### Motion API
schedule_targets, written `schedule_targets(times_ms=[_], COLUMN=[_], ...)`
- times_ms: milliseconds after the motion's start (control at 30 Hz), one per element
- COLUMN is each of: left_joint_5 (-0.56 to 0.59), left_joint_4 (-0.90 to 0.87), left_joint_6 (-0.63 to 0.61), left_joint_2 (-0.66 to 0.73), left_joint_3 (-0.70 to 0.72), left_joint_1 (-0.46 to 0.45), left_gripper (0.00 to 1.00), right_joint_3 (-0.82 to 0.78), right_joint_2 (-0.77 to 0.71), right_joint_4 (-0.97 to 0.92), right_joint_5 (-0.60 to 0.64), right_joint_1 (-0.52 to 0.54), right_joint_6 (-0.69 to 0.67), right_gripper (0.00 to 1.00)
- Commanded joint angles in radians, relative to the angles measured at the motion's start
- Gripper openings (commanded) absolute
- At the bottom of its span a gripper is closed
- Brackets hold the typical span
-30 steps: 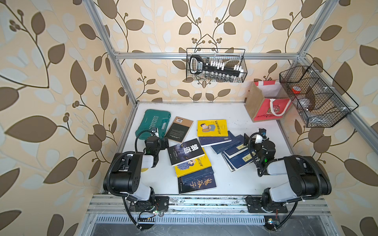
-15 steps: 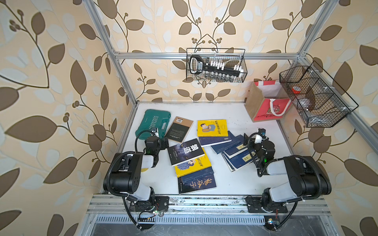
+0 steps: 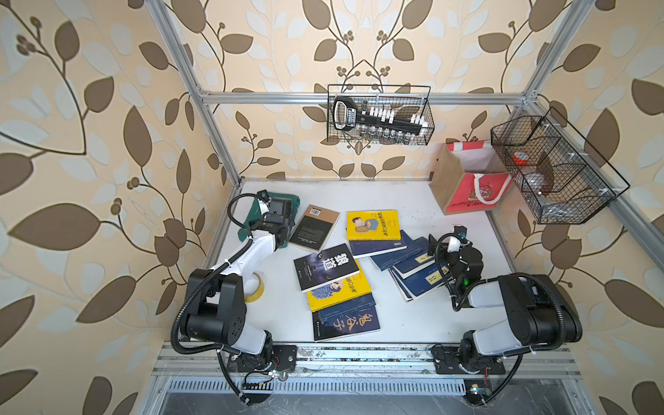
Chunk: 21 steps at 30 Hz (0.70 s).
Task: Put the books into the canvas bag
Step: Move the canvas bag to the center of the board.
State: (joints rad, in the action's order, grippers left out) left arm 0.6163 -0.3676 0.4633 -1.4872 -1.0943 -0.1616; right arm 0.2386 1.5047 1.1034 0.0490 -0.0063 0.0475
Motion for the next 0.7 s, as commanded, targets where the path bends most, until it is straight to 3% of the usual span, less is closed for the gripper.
schedule_targets(times_ms=[0,133,333,667], left_joint_5=[0.183,0.038,-0.294,-0.949], left_joint_4=[-0.537,-0.646,-0.651,-0.599], left_joint_6=[0.277,0.266,0.113,-0.109], left_joint_2=[0.023,0.096,0.192,0.262], left_joint_3=[-0.104,-0.174,-0.178,-0.136], left_joint_1=[-0.012,-0.013,-0.012,-0.012], left_gripper=[0.99,0.99,0.99,0.99], right_joint_3=[0.001,0.004,0.002,0.008], right_joint_2=[-0.005,-0.005,-0.008,-0.006], right_joint_4=[0.023,0.017,0.019,0.01], right_joint_5=[0.005,-0.028,-0.067,-0.055], right_joint_1=[0.004,-0.013,-0.035,-0.027], right_joint_6=[-0.011,-0.004,0.007,0.002], right_gripper=[0.98,0.98,0.98,0.98])
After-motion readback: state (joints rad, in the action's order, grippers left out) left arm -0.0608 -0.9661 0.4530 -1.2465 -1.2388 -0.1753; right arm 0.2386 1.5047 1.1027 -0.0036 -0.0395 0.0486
